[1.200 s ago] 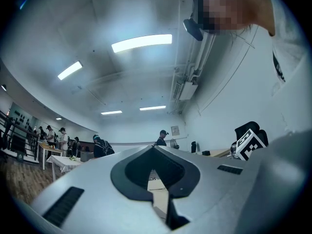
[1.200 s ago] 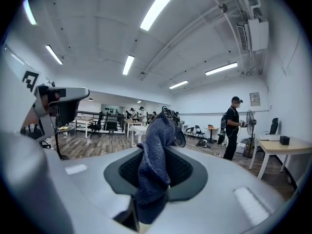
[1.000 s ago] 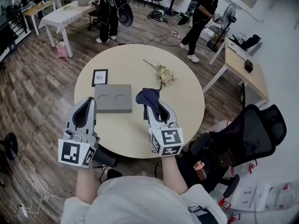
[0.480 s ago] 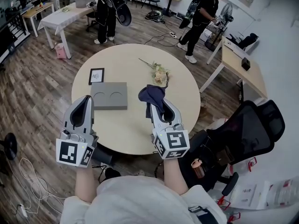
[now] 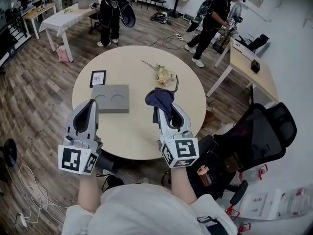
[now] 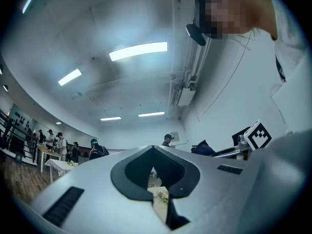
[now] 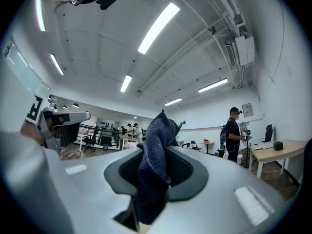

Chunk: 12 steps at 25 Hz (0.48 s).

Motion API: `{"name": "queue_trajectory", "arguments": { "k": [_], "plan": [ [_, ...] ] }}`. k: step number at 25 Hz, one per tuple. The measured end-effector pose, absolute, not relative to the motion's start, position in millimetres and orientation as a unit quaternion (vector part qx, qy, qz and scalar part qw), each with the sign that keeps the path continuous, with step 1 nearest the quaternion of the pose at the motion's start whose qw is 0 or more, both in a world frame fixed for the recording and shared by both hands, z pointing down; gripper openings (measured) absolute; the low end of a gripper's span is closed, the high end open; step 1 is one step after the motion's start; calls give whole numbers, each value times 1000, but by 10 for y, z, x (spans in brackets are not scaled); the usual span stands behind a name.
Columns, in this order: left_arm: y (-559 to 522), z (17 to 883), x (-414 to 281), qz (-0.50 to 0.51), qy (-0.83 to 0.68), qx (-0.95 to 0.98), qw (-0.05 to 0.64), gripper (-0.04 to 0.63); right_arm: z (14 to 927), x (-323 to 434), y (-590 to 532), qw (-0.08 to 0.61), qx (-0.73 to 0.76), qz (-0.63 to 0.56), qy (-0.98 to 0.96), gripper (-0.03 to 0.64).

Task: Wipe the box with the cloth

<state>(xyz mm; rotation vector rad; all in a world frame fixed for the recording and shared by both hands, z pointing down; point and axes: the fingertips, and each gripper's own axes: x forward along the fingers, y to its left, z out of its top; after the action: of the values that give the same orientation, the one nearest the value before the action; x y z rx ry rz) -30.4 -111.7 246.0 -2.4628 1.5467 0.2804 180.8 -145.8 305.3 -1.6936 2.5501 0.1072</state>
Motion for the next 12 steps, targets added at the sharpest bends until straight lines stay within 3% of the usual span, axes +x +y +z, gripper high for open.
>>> {"name": "queue_trajectory", "arguments": {
  "k": [12],
  "plan": [
    [-1038,2483,-47,98,518,-843,109,2,3085,2010,-1344,48,-555,30,830,101]
  ]
}}
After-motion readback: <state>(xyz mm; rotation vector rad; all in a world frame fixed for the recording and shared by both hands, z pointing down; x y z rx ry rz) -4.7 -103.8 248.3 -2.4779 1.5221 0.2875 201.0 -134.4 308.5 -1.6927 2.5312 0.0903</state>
